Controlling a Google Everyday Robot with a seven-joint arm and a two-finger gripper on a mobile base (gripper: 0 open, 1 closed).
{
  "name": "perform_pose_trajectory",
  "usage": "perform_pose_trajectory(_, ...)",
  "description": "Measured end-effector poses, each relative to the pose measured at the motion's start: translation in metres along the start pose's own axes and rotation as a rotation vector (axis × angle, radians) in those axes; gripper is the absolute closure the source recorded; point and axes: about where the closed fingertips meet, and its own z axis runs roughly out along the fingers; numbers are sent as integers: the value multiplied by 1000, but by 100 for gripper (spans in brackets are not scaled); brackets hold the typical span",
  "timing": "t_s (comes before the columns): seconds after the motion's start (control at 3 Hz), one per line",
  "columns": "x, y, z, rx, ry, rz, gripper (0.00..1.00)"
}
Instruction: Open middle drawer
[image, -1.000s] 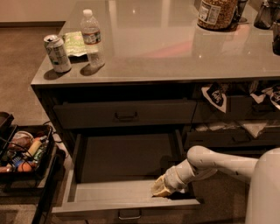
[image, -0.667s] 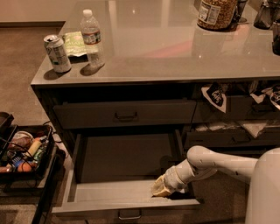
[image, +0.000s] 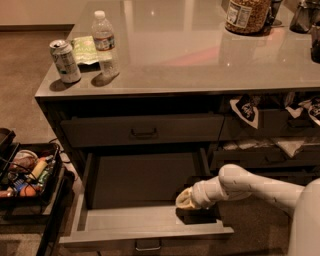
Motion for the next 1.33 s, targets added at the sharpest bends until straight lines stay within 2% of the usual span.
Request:
perform_pose_trajectory(0.33, 12, -54, -21, 156, 12, -59, 100)
perform_pose_trajectory(0.67, 19, -91, -58, 271, 52, -91, 100)
perform_pose_trajectory(1.0, 26, -104, -106, 356, 138, -88, 100)
perform_pose_trajectory(1.33, 31, -93, -158, 428, 238, -42, 100)
